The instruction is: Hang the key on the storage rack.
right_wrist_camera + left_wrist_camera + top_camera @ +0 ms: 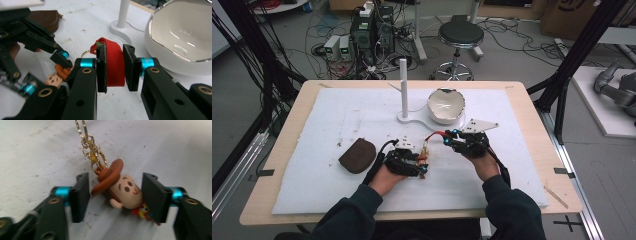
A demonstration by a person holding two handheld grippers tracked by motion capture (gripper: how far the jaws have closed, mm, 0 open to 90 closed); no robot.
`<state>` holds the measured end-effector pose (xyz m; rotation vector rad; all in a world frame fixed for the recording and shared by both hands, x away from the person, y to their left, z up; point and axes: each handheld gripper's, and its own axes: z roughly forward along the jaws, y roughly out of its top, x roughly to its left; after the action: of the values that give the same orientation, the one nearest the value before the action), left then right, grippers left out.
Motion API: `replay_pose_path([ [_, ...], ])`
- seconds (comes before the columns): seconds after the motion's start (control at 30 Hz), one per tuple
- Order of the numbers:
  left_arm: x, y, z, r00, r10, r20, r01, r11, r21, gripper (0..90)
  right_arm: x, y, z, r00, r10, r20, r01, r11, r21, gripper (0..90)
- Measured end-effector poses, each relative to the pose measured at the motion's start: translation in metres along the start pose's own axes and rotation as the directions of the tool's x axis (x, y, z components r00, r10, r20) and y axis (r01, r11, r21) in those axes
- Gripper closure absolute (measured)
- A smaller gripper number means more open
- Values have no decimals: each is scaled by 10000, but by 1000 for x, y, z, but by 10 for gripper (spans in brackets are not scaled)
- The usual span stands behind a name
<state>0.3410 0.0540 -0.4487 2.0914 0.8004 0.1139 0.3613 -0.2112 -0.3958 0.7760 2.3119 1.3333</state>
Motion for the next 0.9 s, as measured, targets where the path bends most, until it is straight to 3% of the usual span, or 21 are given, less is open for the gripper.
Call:
replay_pose_path([
  [0.23, 3, 0, -2, 10000, -47, -28, 47, 10000, -25, 451, -6, -6, -1, 9992, 409, 43, -410, 9987, 306, 753],
  [0.3, 8, 2, -9, 9994, -246, 237, 256, 9986, -459, 452, -7, -8, -1, 9986, 525, -31, -523, 9974, 496, 749],
  [0.47, 17, 7, -25, 9990, -158, 416, 198, 9949, -990, 453, -10, -13, 3, 9963, 847, -115, -832, 9916, 995, 730],
  [0.53, 28, 14, -41, 9980, -266, 575, 351, 9879, -1513, 455, -10, -16, 7, 9950, 979, -187, -946, 9868, 1318, 695],
  [0.63, 37, 22, -56, 9977, -332, 594, 438, 9813, -1875, 456, -10, -17, 11, 9938, 1096, -185, -1055, 9825, 1537, 614],
  [0.9, 52, 46, -84, 9976, -187, 665, 354, 9651, -2594, 457, -14, -18, 10, 9887, 1492, 148, -1498, 9774, 1493, 527],
])
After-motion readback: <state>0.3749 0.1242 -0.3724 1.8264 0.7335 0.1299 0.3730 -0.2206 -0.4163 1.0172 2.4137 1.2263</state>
